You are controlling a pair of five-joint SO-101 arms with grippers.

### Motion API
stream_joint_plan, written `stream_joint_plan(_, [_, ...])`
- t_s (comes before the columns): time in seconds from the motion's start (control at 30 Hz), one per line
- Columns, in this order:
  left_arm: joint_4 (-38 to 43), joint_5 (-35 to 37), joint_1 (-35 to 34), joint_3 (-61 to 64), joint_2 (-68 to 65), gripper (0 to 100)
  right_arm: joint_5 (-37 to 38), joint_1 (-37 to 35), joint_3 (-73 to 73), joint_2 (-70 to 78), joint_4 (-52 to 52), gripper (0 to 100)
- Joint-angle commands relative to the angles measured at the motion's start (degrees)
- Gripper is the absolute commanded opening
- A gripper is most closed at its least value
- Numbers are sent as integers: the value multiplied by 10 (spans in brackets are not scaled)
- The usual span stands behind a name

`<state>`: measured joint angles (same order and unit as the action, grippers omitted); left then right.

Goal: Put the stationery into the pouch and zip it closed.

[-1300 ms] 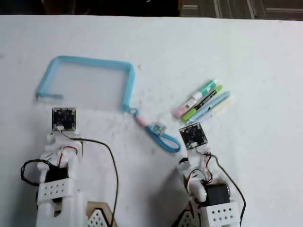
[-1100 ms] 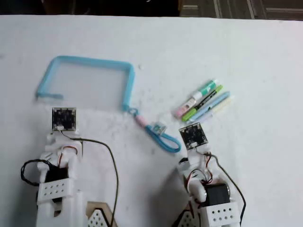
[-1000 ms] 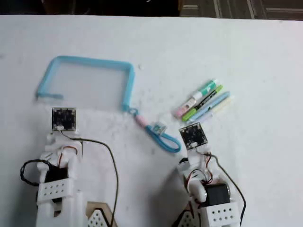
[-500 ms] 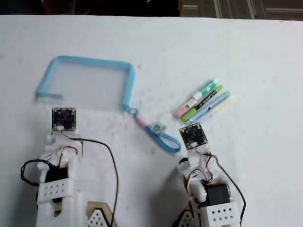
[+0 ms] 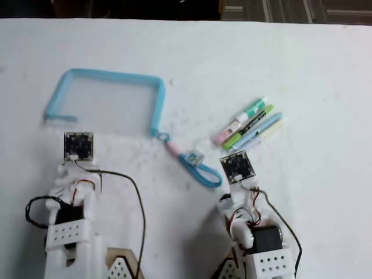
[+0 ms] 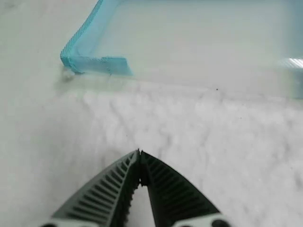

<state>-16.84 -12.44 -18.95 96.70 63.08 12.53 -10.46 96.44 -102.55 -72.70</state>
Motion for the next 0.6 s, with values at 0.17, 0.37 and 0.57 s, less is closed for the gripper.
stream_joint_plan(0.17, [-2, -1, 2, -1, 10, 24, 3, 4, 4, -4, -1, 18])
stream_joint_plan(0.37, [0, -3, 0, -9, 10, 24, 3, 4, 4, -4, -1, 18])
stream_joint_plan(0.57, [-6, 2, 2, -76, 10, 24, 3, 4, 4, -4, -1, 18])
